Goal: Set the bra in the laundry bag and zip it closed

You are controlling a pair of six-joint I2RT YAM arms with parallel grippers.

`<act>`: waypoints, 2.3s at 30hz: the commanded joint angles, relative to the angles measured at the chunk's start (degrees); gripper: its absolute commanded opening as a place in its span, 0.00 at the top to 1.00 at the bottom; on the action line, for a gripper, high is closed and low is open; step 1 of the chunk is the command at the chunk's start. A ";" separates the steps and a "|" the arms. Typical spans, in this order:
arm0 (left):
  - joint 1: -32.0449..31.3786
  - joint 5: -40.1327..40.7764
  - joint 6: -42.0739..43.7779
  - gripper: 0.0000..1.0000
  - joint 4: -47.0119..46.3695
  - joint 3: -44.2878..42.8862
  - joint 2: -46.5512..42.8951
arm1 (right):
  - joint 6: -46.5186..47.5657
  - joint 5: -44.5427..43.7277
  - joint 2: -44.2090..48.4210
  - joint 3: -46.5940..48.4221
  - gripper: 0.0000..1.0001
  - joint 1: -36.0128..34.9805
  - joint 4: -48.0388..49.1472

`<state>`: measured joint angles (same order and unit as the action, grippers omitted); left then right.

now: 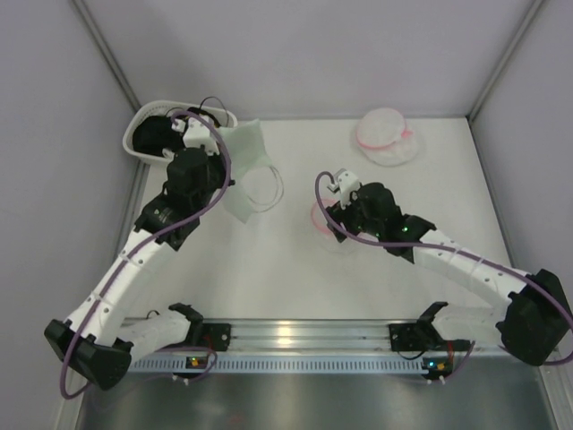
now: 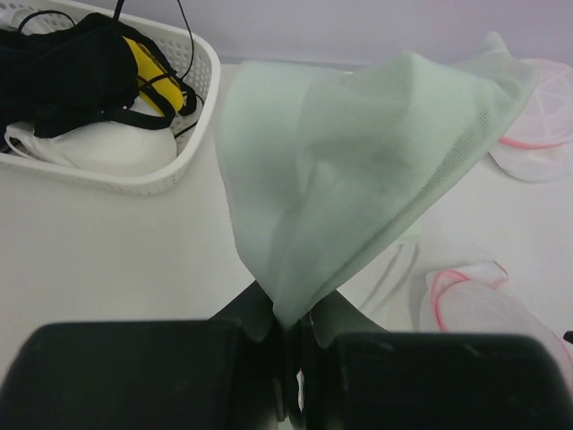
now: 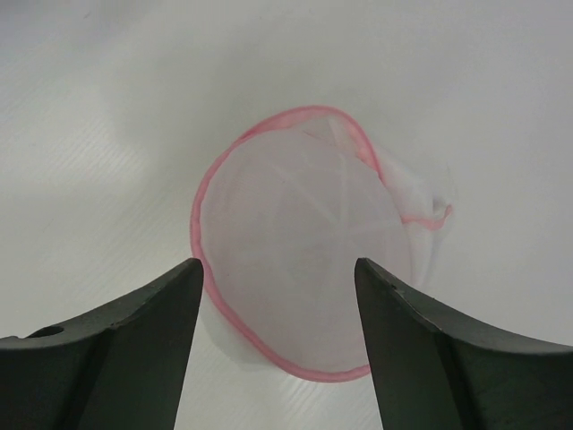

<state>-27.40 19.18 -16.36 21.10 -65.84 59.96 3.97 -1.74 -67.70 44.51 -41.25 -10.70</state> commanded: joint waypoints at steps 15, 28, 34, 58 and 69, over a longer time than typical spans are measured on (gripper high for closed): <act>0.68 0.16 0.19 1.00 -1.41 0.28 1.03 | 4.82 2.53 -5.95 6.20 0.46 -4.97 -4.86; 0.77 -0.46 0.45 1.00 -1.33 0.19 0.85 | 3.86 -0.99 -8.68 8.13 0.86 -5.15 -5.21; 0.77 -1.42 0.54 1.00 -1.33 0.10 1.38 | 3.15 -2.48 -7.80 8.83 1.00 -4.98 -6.17; 0.94 -1.69 0.89 1.00 -1.42 1.24 0.15 | -14.34 2.18 -16.41 17.36 0.64 -3.66 -8.73; 0.94 -2.39 0.71 1.00 -1.42 1.42 0.86 | -13.72 3.76 -15.17 17.36 0.53 -3.57 -8.20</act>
<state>-26.70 17.37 -16.27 21.12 -64.95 61.39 -9.82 1.19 -84.47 61.08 -44.51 -19.73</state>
